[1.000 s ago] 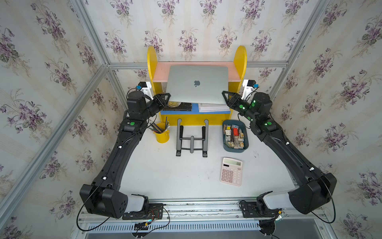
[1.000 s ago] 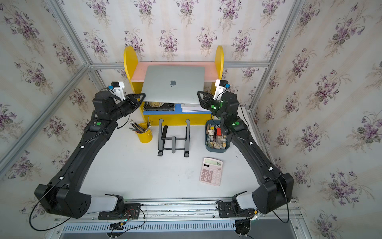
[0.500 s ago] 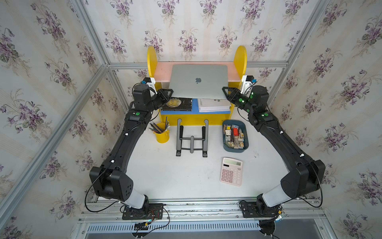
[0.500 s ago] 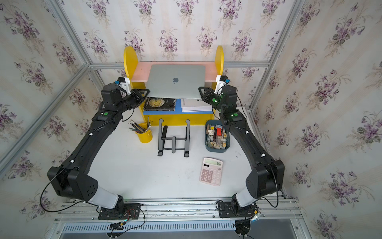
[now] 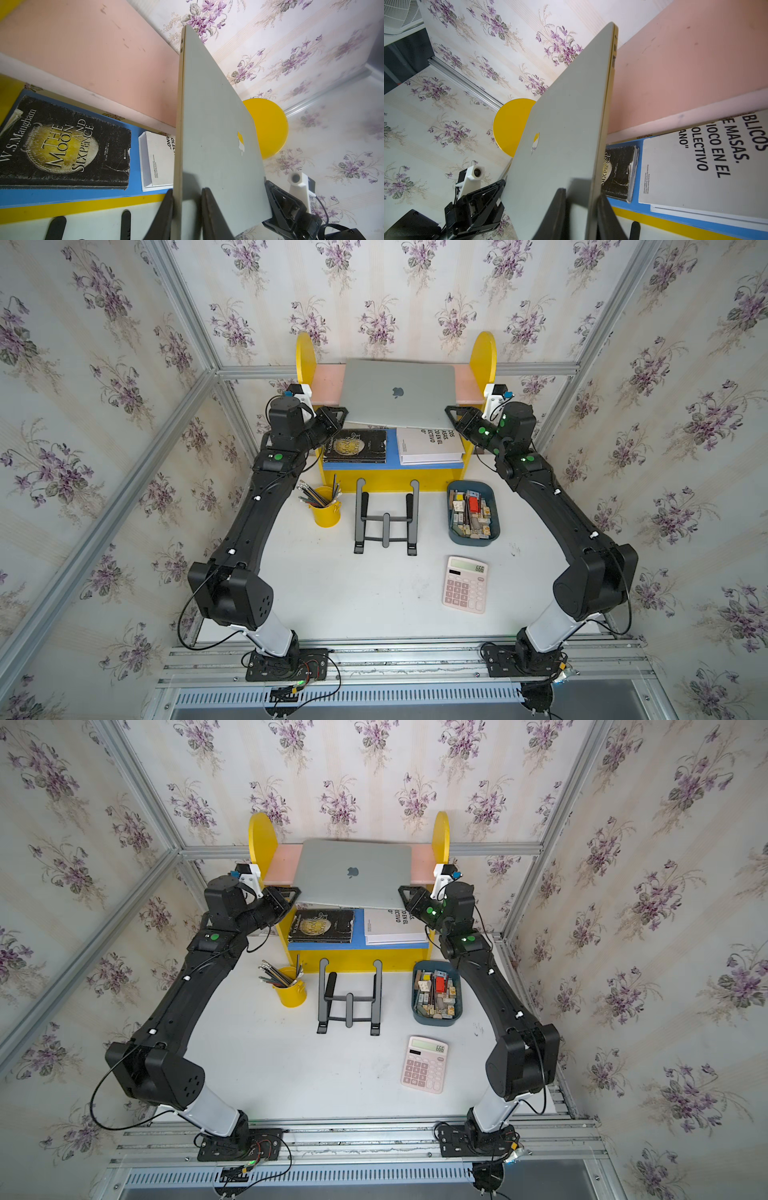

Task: Close the laptop lid and set it aside
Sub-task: Place the laptop on the shelf.

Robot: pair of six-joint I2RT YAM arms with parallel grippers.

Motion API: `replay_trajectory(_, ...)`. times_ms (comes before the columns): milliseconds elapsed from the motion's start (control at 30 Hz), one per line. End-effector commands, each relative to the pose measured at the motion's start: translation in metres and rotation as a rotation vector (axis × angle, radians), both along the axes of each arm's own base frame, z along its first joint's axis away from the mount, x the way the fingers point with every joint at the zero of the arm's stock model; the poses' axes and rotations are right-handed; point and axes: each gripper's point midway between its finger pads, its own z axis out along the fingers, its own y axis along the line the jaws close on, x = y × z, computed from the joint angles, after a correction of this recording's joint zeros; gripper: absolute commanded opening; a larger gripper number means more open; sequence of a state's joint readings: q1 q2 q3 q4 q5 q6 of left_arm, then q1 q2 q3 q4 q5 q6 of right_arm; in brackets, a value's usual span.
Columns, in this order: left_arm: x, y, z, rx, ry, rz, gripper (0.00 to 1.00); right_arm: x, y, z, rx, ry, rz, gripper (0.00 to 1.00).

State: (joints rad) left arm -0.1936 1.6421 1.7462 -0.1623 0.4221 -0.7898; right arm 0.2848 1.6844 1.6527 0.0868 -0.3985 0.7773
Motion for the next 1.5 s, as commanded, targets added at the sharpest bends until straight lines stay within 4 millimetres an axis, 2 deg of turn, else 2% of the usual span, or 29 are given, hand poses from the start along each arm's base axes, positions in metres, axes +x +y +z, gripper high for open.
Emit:
replay_trajectory(0, -0.029, -0.04, 0.026, -0.016, -0.115, -0.268, 0.02, -0.025, 0.034, 0.016, -0.027, -0.114, 0.219, 0.1)
replay_trajectory(400, -0.012, -0.04, 0.017, -0.02, -0.08, -0.244, 0.07, -0.013, 0.031, 0.021, -0.012, -0.114, 0.2, 0.14)
replay_trajectory(867, 0.004, -0.038, 0.013, -0.041, -0.051, -0.222, 0.09, 0.002, 0.027, 0.013, -0.007, -0.084, 0.194, 0.19)
replay_trajectory(1467, 0.018, -0.034, 0.013, -0.068, -0.018, -0.19, 0.22, 0.013, 0.025, 0.021, -0.007, -0.095, 0.183, 0.27)
